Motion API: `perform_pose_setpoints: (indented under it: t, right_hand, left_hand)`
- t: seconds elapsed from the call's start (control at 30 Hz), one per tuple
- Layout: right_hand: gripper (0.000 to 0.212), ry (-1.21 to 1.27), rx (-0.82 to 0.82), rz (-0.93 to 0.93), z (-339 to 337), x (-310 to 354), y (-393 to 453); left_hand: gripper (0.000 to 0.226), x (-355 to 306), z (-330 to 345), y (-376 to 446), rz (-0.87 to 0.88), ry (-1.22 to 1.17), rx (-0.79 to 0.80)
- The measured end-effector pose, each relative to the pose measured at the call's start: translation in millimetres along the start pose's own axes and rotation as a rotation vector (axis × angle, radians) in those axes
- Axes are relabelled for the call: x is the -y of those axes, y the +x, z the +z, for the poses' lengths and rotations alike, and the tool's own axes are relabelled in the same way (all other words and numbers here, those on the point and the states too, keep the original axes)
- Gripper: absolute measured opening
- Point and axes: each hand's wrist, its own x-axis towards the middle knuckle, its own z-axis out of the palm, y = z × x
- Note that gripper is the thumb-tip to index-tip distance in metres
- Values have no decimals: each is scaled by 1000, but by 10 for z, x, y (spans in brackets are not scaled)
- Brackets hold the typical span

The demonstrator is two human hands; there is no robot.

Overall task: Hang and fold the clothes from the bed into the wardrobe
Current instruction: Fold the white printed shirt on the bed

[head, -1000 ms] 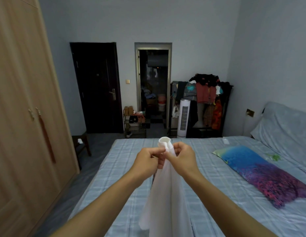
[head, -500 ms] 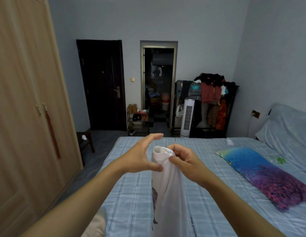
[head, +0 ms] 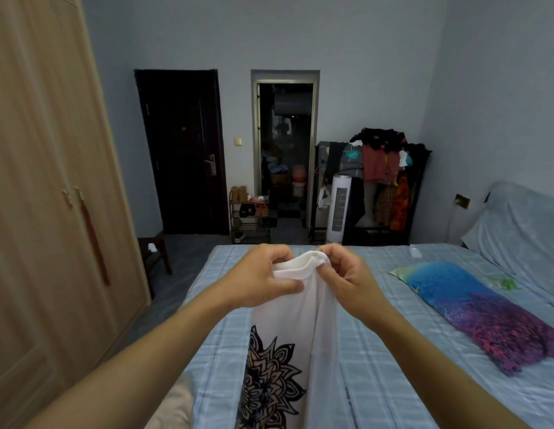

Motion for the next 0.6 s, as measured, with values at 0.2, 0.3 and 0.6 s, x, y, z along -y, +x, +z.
perform_pose_setpoints:
  t: [0.2,0.3,0.6]
  right_hand:
    - [13,54,-16,1,45,-36,-117]
    - [13,43,-9,11,-3,-32,-164]
    - [49,-218,100,99,-107,-423,-688]
  left_hand:
    - [14,-38,108,34,53,174,-28]
    - [15,-50,131,43,23,87,21]
    - [11,-75,169,90,21,36,93]
